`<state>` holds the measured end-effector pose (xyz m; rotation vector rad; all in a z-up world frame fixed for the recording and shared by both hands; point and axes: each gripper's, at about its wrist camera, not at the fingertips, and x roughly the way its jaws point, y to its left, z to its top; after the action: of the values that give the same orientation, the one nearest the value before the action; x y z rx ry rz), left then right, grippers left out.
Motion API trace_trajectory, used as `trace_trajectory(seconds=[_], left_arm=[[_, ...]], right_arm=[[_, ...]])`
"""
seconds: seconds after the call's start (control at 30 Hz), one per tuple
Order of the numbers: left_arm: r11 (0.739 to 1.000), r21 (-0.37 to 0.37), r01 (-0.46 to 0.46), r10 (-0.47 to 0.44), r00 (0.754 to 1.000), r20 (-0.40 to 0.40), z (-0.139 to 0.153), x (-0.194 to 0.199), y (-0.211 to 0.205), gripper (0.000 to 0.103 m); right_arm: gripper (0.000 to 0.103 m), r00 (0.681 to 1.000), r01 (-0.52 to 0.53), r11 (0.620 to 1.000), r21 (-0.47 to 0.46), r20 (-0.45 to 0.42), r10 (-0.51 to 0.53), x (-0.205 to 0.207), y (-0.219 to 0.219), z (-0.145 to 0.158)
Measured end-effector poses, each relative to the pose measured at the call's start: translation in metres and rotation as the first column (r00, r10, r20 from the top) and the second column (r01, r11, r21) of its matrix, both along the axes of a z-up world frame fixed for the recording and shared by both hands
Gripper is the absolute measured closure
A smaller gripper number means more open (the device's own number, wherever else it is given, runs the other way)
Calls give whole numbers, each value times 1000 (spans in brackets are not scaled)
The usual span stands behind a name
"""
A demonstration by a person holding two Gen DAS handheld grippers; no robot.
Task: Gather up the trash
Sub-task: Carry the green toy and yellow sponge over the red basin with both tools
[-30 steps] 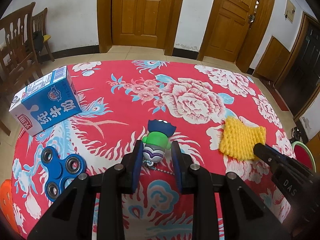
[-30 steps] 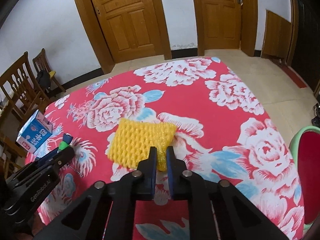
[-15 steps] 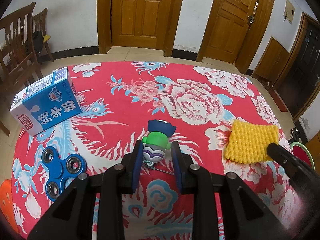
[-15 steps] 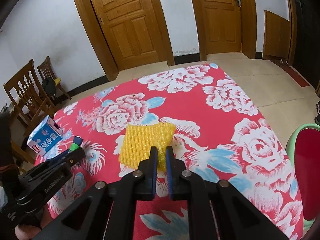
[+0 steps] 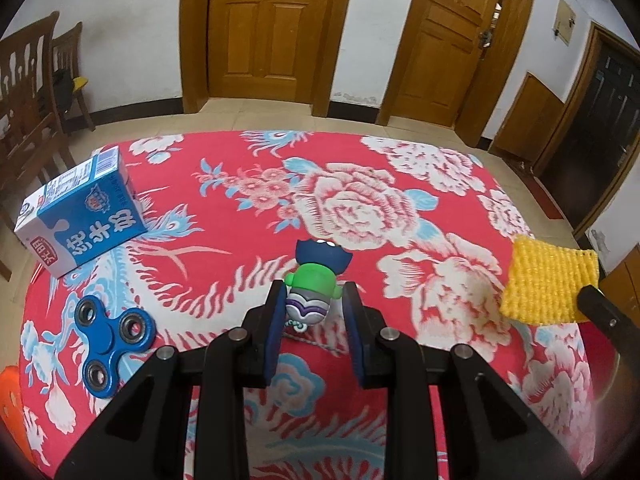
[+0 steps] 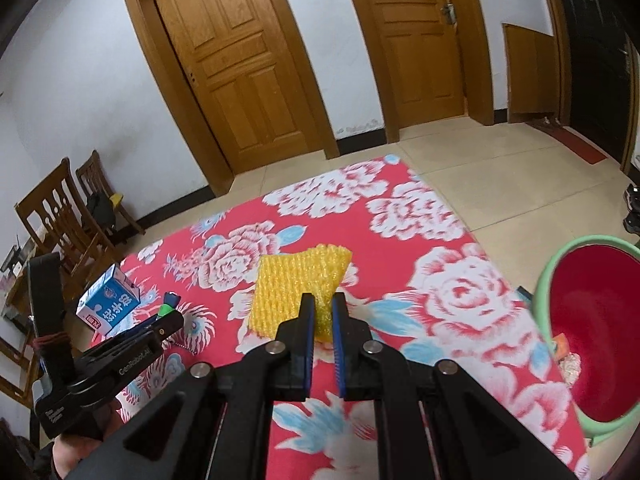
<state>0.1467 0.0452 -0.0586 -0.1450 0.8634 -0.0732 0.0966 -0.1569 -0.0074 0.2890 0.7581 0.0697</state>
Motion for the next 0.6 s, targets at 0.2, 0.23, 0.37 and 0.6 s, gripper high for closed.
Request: trace_trajectory(seconds=[0.2, 0.23, 0.37, 0.6], left_arm=[[998, -6, 56, -56, 998, 0, 7, -6, -19, 75], [998, -8, 65, -65, 998, 2, 9, -7, -23, 75], [995, -16, 100, -100, 995, 8, 17, -13, -36, 75], [984, -22, 177, -177, 984, 21, 32, -25, -69, 75]], right_arm=[[93, 997, 73, 997, 17, 9, -73, -24, -30, 10], [93, 996, 85, 996, 19, 12, -85, -28, -35, 12], [93, 990, 136, 991, 20, 26, -136, -44, -57, 17], [93, 975, 220, 975, 34, 35, -221, -70, -94, 19]])
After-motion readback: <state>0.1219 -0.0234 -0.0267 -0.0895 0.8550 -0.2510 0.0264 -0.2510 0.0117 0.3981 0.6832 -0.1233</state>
